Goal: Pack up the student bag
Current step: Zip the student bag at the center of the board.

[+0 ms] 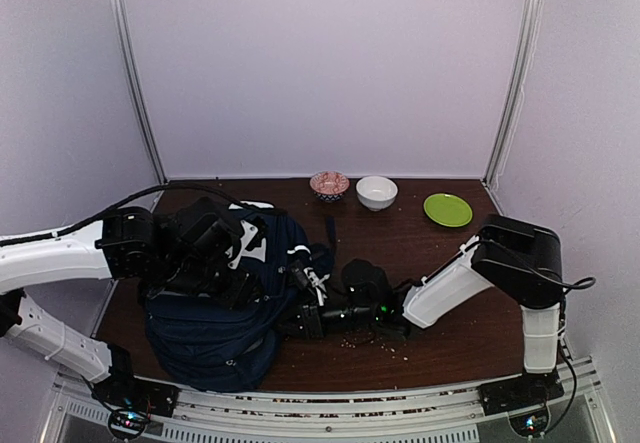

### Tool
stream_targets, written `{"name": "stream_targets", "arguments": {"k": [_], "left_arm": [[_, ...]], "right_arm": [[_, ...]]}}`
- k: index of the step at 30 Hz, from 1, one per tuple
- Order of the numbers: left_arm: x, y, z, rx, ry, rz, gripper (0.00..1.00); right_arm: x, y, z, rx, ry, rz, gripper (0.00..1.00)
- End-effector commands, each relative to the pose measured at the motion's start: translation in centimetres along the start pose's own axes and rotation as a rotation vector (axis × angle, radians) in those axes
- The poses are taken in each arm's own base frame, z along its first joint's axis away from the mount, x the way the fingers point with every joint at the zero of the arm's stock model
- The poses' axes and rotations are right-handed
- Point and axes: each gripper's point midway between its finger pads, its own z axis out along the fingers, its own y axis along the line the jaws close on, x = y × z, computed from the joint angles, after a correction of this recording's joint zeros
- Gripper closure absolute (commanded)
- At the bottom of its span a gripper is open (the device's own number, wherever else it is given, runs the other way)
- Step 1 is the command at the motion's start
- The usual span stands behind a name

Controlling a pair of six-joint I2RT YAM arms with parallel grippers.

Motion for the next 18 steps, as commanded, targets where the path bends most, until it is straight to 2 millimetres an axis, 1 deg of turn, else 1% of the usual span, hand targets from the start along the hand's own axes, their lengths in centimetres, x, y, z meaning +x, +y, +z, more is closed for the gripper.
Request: {"name": "stream_targets", "arguments": {"k": [1,5,7,10,12,14,18], "left_arm": [[-0.7,-0.2,0.2,0.010,-0.022,-0.009,0.15],[-0.5,-0.2,0.4,0.008,-0.016,-0.010,0.15],[-0.5,-0.2,0.4,0.005,-0.015,-0.009,0.15],[-0.4,-0.2,0.6,0.003,-0.010,-0.009,0.15],[-0.3,-0.1,0.6,0.002,-0.008,-0.008,0.15],[-0.3,-0.1,0.7,0.001,-0.007,-0.009,0.16],[-0.2,-0.1,0.8,0.001,-0.006,-0.009,0.15]], "right_arm": [[0.2,0.4,0.0,-0.016,-0.004,-0.003,0.74],[0.4,0.0,-0.1,0.000,0.001,-0.002,0.76],[0.6,-0.3,0.0,0.015,0.010,0.001,0.73],[1.1,-1.1,0.0,0.054,0.028,0.003,0.66],[1.4,-1.6,-0.1,0.074,0.036,0.005,0.65],[1.7,-1.9,-0.2,0.088,0.043,0.009,0.66],[1.8,-2.0,-0.2,0.089,0.046,0.009,0.73]]}}
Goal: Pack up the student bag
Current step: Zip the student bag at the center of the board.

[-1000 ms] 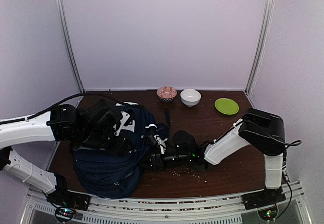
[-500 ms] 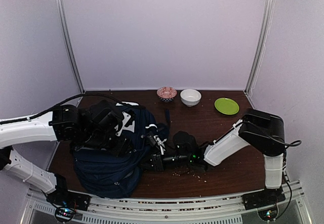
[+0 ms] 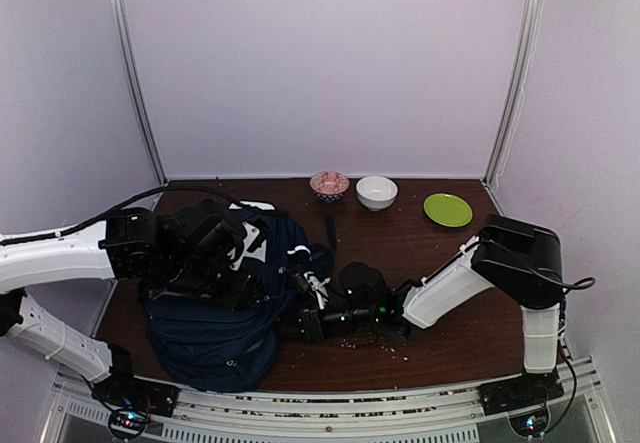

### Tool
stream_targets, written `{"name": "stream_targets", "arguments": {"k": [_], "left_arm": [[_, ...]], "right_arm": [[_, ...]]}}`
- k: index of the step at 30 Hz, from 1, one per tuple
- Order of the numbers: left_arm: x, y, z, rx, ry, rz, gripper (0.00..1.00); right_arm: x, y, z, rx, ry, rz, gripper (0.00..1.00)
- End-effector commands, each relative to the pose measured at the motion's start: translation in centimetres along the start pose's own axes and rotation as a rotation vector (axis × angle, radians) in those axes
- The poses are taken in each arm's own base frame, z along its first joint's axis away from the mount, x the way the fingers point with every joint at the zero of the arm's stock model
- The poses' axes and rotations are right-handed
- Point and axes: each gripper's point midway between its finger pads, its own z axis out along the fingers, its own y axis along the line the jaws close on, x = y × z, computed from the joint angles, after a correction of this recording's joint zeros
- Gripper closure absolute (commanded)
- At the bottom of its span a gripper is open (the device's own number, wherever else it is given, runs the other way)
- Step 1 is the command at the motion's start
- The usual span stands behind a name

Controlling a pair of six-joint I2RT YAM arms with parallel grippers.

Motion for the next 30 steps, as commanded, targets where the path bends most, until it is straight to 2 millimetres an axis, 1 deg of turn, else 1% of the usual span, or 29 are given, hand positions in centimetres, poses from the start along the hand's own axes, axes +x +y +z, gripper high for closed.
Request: {"name": "stream_targets", "arguments": {"k": [1,3,9,14,17,20,27,30], "left_arm": [[-0.4,-0.1,0.4,0.009,-0.017,-0.012,0.15],[-0.5,-0.2,0.4,0.009,-0.017,-0.012,0.16],[-0.4,-0.1,0.6,0.005,-0.016,-0.013,0.15],[-0.5,-0.5,1.4,0.017,-0.009,-0.019,0.16],[-0.5,-0.8,2.1,0.028,0.000,-0.024,0.16],[-0.6,-1.1,2.8,0.040,0.007,-0.033,0.16],[-1.7,-2.9,3.6,0.125,-0.001,-0.030,0.16],[-1.8,-3.8,4.3,0.161,0.011,-0.030,0.16]], "right_arm": [[0.7,-0.6,0.0,0.028,0.012,-0.007,0.75],[0.7,-0.5,0.0,0.025,0.013,-0.008,0.80],[0.5,-0.3,-0.5,0.029,-0.002,-0.015,1.00],[0.4,0.5,-1.8,0.064,-0.027,-0.067,1.00],[1.1,1.1,-2.4,0.102,-0.011,-0.131,1.00],[1.3,2.1,-3.0,0.138,-0.012,-0.200,1.00],[2.5,4.3,-2.8,0.219,0.043,-0.388,1.00],[2.9,4.6,-2.8,0.238,0.054,-0.442,1.00]]}}
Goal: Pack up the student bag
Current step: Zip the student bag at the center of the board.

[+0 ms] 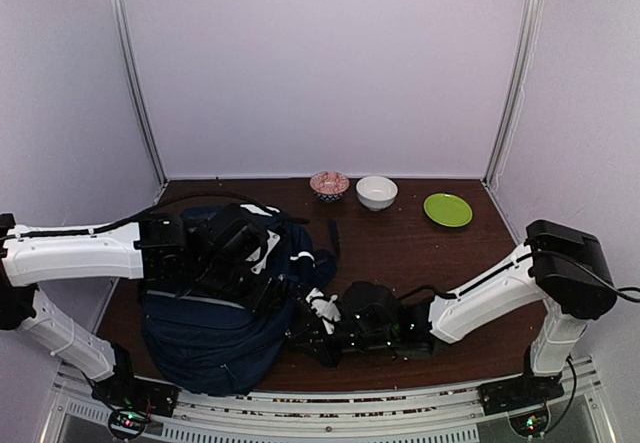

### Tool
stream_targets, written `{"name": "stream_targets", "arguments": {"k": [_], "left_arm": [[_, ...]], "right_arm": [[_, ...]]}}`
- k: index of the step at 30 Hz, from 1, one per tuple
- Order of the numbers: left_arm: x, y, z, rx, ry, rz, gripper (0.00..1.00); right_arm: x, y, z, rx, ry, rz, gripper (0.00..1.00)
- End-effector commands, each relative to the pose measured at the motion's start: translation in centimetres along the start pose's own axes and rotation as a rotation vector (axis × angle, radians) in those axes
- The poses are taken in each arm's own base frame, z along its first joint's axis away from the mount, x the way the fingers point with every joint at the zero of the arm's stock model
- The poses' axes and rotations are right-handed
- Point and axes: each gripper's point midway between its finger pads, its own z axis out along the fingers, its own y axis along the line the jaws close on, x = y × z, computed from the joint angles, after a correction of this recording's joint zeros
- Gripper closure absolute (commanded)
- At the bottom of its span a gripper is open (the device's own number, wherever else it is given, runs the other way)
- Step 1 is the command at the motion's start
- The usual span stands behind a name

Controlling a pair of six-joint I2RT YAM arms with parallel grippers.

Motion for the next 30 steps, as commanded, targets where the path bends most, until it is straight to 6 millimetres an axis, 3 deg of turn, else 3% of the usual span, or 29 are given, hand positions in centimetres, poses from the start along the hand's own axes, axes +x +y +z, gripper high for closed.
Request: {"name": "stream_targets", "arguments": {"k": [1,10,16,19,23,30], "left_arm": [[-1.7,-2.1,0.8,0.098,-0.029,-0.002,0.16],[0.6,-3.8,3.7,0.175,0.102,0.034,0.18],[2.4,-3.4,6.5,0.138,0.187,0.043,0.16],[2.4,-2.6,7.2,0.091,0.183,0.030,0.15],[0.1,-1.9,5.9,0.091,0.107,-0.015,0.12],[-5.4,0.7,0.4,0.086,-0.041,-0.049,0.10]], "right_arm": [[-0.4,1.3,-0.5,0.030,0.007,-0.139,1.00],[-0.4,0.8,-1.0,0.057,-0.018,-0.138,1.00],[-0.6,0.7,-1.1,0.059,-0.033,-0.133,1.00],[-0.8,0.8,-1.4,0.057,-0.049,-0.135,1.00],[-0.6,0.8,-1.4,0.051,-0.052,-0.134,1.00],[-0.6,0.8,-1.4,0.049,-0.057,-0.141,1.00]]}}
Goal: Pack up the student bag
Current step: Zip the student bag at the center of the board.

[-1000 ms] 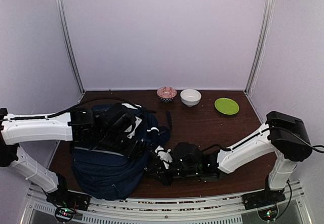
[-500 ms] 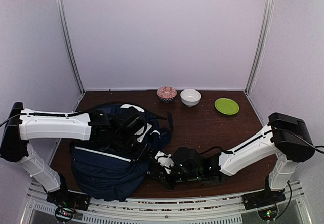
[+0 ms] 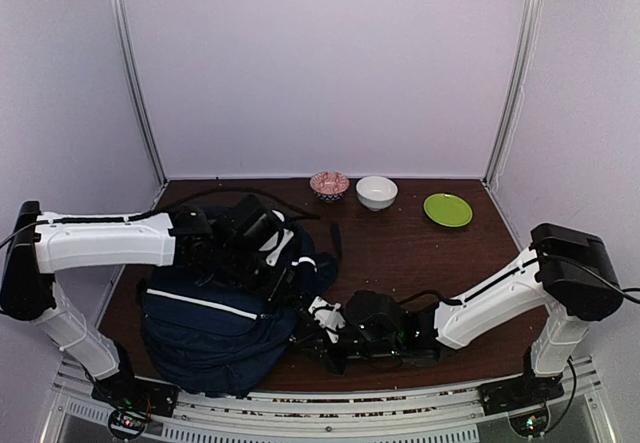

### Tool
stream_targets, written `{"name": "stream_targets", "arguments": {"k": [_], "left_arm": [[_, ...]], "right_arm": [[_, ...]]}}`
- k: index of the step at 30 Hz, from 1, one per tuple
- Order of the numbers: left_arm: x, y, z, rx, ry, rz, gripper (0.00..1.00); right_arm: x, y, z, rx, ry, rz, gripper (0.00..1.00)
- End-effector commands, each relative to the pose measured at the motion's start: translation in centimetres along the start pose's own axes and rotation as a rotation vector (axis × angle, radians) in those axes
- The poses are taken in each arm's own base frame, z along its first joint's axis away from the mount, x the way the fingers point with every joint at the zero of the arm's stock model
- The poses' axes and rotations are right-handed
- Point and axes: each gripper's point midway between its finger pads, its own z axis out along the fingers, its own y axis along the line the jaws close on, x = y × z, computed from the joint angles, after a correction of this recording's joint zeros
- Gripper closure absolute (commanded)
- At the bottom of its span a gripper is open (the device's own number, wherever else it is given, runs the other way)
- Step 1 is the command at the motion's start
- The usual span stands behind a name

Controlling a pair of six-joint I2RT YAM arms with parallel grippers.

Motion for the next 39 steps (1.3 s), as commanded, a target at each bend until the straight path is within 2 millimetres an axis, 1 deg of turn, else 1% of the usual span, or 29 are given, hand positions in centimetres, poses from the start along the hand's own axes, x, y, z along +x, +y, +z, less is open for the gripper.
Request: {"name": "stream_targets", "arguments": {"k": [1,3,4,6,8,11,13,15,18,20,23,25,27,32,35,36,37,38,39], "left_arm": [[-4.2,0.7,-4.6,-0.004,-0.123,0.006,0.09],[-4.9,1.3,-5.8,-0.034,-0.149,0.009,0.07],[-5.2,1.9,-6.3,-0.055,-0.164,0.000,0.03],[-5.7,3.2,-6.6,-0.081,-0.186,-0.031,0.02],[-6.4,3.9,-6.3,-0.037,-0.195,-0.085,0.02],[-8.3,3.4,-4.8,0.033,-0.173,-0.124,0.02],[-9.3,3.0,-3.3,0.012,-0.100,-0.097,0.02],[-9.7,3.0,-1.5,-0.035,-0.019,-0.074,0.02],[-10.1,1.8,0.6,-0.058,0.035,-0.018,0.02],[-10.0,1.2,1.7,-0.043,0.062,-0.012,0.02],[-9.5,1.6,3.7,-0.061,0.098,-0.014,0.02],[-8.6,2.0,5.2,-0.077,0.149,-0.013,0.02],[-7.7,2.4,6.2,-0.097,0.197,-0.011,0.02],[-5.9,3.6,7.6,-0.153,0.260,-0.010,0.02],[-5.1,4.1,8.3,-0.175,0.294,-0.002,0.03],[-4.9,4.2,8.5,-0.182,0.305,0.005,0.06],[-4.8,4.3,8.7,-0.185,0.312,0.013,0.12],[-4.8,4.2,8.8,-0.185,0.314,0.019,0.21],[-4.9,4.2,8.9,-0.184,0.313,0.022,0.32]], "right_arm": [[-1.9,0.6,-0.8,-0.010,-0.066,-0.021,1.00],[-1.9,0.6,-0.8,-0.011,-0.068,-0.022,1.00],[-1.9,0.6,-0.7,-0.010,-0.068,-0.022,1.00],[-2.0,0.6,-0.8,-0.010,-0.074,-0.022,1.00],[-2.0,0.6,-0.8,-0.008,-0.075,-0.026,1.00],[-2.1,0.5,-0.8,-0.003,-0.078,-0.039,1.00],[-2.1,0.4,-0.8,0.005,-0.068,-0.054,1.00],[-2.1,0.4,-0.7,0.009,-0.058,-0.074,1.00],[-2.0,0.5,-0.8,0.011,-0.047,-0.092,1.00],[-1.9,0.5,-0.8,0.011,-0.044,-0.099,1.00],[-1.9,0.6,-0.8,0.012,-0.042,-0.103,1.00],[-1.9,0.6,-0.8,0.013,-0.039,-0.107,1.00],[-2.0,0.6,-0.8,0.014,-0.039,-0.111,1.00],[-1.9,0.7,-0.9,0.014,-0.034,-0.121,1.00],[-2.0,0.7,-0.8,0.010,-0.032,-0.127,1.00],[-2.1,0.8,-0.8,0.009,-0.031,-0.131,1.00],[-2.1,0.9,-0.9,0.008,-0.030,-0.135,1.00],[-2.2,0.9,-0.9,0.007,-0.031,-0.137,1.00],[-2.3,1.0,-0.9,0.006,-0.032,-0.140,1.00]]}}
